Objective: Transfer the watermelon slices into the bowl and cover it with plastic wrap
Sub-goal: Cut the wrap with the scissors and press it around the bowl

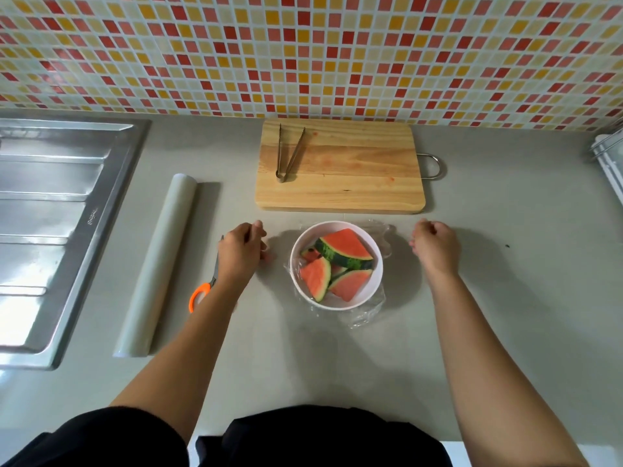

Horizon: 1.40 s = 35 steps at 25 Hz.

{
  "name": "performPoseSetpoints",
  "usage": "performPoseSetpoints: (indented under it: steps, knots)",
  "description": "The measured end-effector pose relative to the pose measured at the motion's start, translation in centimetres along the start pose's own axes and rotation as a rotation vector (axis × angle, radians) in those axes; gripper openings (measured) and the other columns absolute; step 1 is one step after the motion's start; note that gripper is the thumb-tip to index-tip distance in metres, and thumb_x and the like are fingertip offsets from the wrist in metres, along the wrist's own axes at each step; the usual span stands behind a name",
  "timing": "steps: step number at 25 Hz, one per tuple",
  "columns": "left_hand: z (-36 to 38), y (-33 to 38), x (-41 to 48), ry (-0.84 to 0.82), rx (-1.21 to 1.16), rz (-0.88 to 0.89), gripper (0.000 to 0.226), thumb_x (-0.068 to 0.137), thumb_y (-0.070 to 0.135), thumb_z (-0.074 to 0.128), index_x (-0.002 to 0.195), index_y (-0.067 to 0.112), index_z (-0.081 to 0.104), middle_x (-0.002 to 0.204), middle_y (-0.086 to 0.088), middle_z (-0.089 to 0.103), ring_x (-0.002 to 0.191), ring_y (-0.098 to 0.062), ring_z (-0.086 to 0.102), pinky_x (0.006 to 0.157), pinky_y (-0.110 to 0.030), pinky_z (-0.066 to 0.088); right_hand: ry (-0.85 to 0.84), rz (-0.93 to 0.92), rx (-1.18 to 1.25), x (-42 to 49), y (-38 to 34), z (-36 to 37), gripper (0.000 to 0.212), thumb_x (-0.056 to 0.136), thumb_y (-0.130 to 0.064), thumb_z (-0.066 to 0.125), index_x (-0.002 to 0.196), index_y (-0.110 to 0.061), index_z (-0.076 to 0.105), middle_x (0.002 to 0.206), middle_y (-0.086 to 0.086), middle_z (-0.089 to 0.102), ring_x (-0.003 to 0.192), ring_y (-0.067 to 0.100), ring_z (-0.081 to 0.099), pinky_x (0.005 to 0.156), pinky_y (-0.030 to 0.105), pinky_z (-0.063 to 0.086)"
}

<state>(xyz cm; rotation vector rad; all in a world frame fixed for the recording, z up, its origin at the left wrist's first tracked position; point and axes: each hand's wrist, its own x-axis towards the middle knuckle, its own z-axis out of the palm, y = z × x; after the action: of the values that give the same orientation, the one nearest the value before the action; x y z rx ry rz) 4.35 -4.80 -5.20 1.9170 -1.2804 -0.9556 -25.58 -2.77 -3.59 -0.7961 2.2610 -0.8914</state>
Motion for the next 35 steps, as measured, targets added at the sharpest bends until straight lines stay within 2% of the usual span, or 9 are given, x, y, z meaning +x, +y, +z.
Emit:
performPoseSetpoints:
  steps: [3,5,7,12,17,20,23,28,35]
  knots:
    - [-0.2,-1.6,-3.3,-0.107,-0.145,-0.117,0.041,0.096,0.039,0.044,0.073,0.014,0.068,0.065,-0.001,0.065,0.052,-0.014,0.060,0.061,-0.028,0.048,-0.109,0.031,-0.150,-4.6,2.3,0.4,0.051,0.094,-0.043,0.033,0.093,-0.003,0.064,0.105,0.023,0.065,0.099,0.038,0.058,0.085,0.038,0.044]
    - [0.6,-1.9,-5.9,-0.220,-0.269,-0.183,0.044,0.097,0.040,0.043,0.077,0.010,0.069,0.072,-0.007,0.065,0.059,-0.017,0.060,0.063,-0.028,0.048,-0.173,0.078,-0.132,-7.7,3.2,1.3,0.063,0.095,-0.049,0.024,0.098,-0.001,0.065,0.108,0.024,0.064,0.102,0.039,0.058,0.090,0.039,0.045]
    - [1.3,-1.7,-7.8,-0.312,-0.363,-0.197,0.046,0.097,0.041,0.041,0.087,0.006,0.069,0.080,-0.011,0.066,0.070,-0.018,0.060,0.068,-0.027,0.049,-0.228,0.175,-0.012,-9.6,3.4,2.1,0.072,0.092,-0.057,0.018,0.094,-0.004,0.066,0.098,0.019,0.067,0.095,0.037,0.061,0.090,0.046,0.048]
    - [1.5,-1.1,-9.7,-0.379,-0.499,-0.190,0.041,0.098,0.040,0.041,0.098,0.005,0.061,0.082,-0.007,0.065,0.076,-0.015,0.060,0.070,-0.026,0.049,-0.288,0.407,0.456,-11.9,3.4,2.8,0.050,0.094,-0.054,0.028,0.081,-0.018,0.060,0.067,0.002,0.061,0.062,0.014,0.058,0.058,0.029,0.050]
    - [1.1,-0.8,-10.9,-0.386,-0.684,-0.200,0.020,0.097,0.023,0.050,0.083,0.010,0.056,0.063,0.004,0.058,0.069,-0.015,0.053,0.065,-0.025,0.046,-0.347,0.476,0.775,-13.0,3.1,2.8,0.027,0.098,-0.037,0.037,0.092,-0.022,0.059,0.081,-0.004,0.066,0.070,0.008,0.062,0.054,0.024,0.046]
    - [1.0,-0.3,-11.1,-0.433,-0.839,-0.280,0.013,0.097,0.019,0.049,0.089,0.010,0.055,0.070,0.000,0.061,0.067,-0.012,0.058,0.063,-0.022,0.051,-0.344,0.481,0.829,-13.4,3.2,2.6,0.026,0.098,-0.034,0.037,0.088,-0.021,0.057,0.073,-0.003,0.060,0.051,0.003,0.056,0.046,0.017,0.045]
    - [0.9,0.0,-11.1,-0.470,-0.907,-0.417,0.018,0.097,0.023,0.042,0.095,0.013,0.057,0.081,-0.001,0.066,0.073,-0.013,0.064,0.068,-0.029,0.049,-0.348,0.497,0.814,-13.8,3.3,2.4,0.028,0.098,-0.037,0.037,0.085,-0.020,0.054,0.065,-0.002,0.054,0.050,0.008,0.047,0.041,0.015,0.040]
    - [1.3,0.0,-11.8,-0.499,-0.890,-0.472,0.019,0.086,-0.006,0.047,0.096,0.010,0.047,0.080,-0.007,0.061,0.074,-0.021,0.062,0.060,-0.026,0.054,-0.438,0.566,0.927,-14.4,3.7,2.3,0.038,0.091,-0.051,0.045,0.080,-0.016,0.056,0.052,-0.003,0.056,0.040,0.004,0.047,0.038,0.014,0.038]
    - [1.5,0.2,-12.7,-0.450,-0.817,-0.424,0.024,0.085,-0.008,0.056,0.094,0.012,0.045,0.074,-0.008,0.058,0.050,-0.009,0.054,0.048,-0.019,0.044,-0.503,0.544,0.907,-14.6,4.3,1.9,0.016,0.094,-0.028,0.049,0.086,-0.018,0.058,0.056,-0.008,0.064,0.045,0.002,0.053,0.036,0.014,0.033]
